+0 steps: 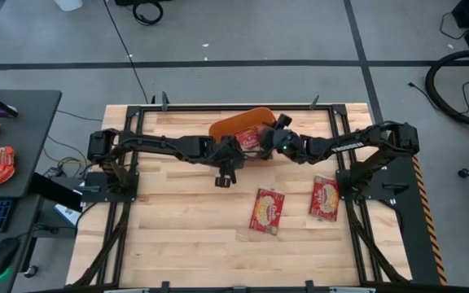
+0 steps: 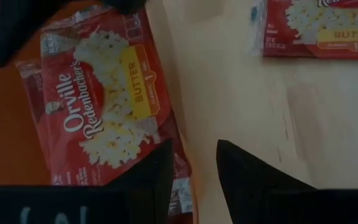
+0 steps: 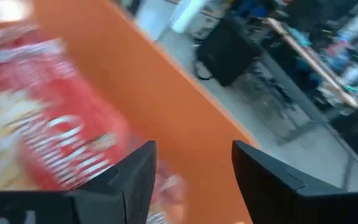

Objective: Sort popcorn bags into baskets
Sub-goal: Put the red popcorn bag into the orange bin

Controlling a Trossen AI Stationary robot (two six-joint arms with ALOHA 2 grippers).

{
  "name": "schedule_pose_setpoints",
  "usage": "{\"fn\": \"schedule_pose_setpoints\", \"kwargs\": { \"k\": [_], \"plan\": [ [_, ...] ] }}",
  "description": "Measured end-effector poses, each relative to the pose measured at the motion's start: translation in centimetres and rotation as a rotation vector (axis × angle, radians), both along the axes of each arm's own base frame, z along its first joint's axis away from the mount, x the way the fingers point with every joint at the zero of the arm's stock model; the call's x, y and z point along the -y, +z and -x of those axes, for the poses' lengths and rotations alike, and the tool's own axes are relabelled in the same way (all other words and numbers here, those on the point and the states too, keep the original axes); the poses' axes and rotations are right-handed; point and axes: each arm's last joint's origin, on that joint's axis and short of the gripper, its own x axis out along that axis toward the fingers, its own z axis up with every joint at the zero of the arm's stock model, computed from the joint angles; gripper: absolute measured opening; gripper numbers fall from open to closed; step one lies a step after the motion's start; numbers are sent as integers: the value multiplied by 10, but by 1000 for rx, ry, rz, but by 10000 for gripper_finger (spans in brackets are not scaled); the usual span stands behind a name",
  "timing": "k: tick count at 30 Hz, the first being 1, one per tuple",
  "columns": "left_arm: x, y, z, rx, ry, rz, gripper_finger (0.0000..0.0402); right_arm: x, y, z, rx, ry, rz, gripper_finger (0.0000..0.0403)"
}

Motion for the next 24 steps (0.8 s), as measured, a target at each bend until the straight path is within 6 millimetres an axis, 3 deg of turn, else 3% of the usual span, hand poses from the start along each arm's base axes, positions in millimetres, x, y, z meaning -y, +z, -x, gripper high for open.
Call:
{"fn": "schedule_pose_setpoints", "kwargs": {
  "k": [3, 7, 13, 18, 22, 24],
  "plan": [
    [0, 0, -1, 7, -11, -11, 128, -4, 9, -4, -5, 13, -17, 215],
    [4, 0, -1, 0, -22, -11, 128, -22, 26, -10, -55, 161, -161, 215],
    [23, 9, 5, -4, -87, -23, 127, -40, 28, -11, -143, 318, -376, 215],
    [40, 40, 26, 44, -96, 7, 119, -47, 20, -11, -160, 289, -437, 215],
    [48, 48, 48, 111, -93, 31, 117, -46, 12, -16, -154, 235, -494, 215],
    [49, 41, 61, 125, -84, 48, 117, -44, 10, -21, -169, 212, -498, 215]
  ]
}}
